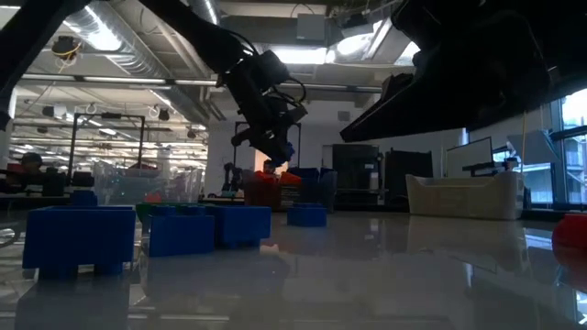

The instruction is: Sort blocks by size

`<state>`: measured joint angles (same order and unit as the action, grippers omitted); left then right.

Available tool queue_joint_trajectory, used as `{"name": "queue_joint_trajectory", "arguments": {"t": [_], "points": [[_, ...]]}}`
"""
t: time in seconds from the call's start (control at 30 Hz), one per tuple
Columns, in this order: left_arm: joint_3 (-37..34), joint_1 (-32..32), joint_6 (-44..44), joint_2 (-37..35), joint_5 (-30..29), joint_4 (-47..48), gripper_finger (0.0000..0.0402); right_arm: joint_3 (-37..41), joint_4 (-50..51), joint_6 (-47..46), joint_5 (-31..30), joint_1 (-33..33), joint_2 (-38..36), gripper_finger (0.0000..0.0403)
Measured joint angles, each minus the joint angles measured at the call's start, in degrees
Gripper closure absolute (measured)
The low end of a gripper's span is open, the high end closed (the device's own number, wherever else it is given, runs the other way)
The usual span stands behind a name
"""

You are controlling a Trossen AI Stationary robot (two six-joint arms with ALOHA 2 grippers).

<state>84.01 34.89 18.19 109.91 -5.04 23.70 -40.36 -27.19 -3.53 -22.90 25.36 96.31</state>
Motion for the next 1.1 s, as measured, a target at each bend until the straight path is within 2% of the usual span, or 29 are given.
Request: {"name": "queue_joint_trajectory", "arguments": {"t": [0.47,0.83,0.97,1.1], "points": [[-0.07,0.04,-0.39,0.0,-0.25,0.64,0.0309,0.0,0.32,-0.39,0.02,0.09,0.0,0.0155],[-0.11,0.37,-2.19,0.0,-2.0,2.32,0.0219,0.0,0.29,-0.44,0.04,0.11,0.0,0.0155],[-0.13,-0.09,-3.82,-1.07,-1.64,3.05,0.0207,0.0,0.29,-0.44,0.04,0.11,0.0,0.0155],[-0.15,-1.5,-5.23,-5.33,-1.66,4.15,0.0206,0.0,0.27,-0.43,0.04,0.11,0.0,0.0155]]}}
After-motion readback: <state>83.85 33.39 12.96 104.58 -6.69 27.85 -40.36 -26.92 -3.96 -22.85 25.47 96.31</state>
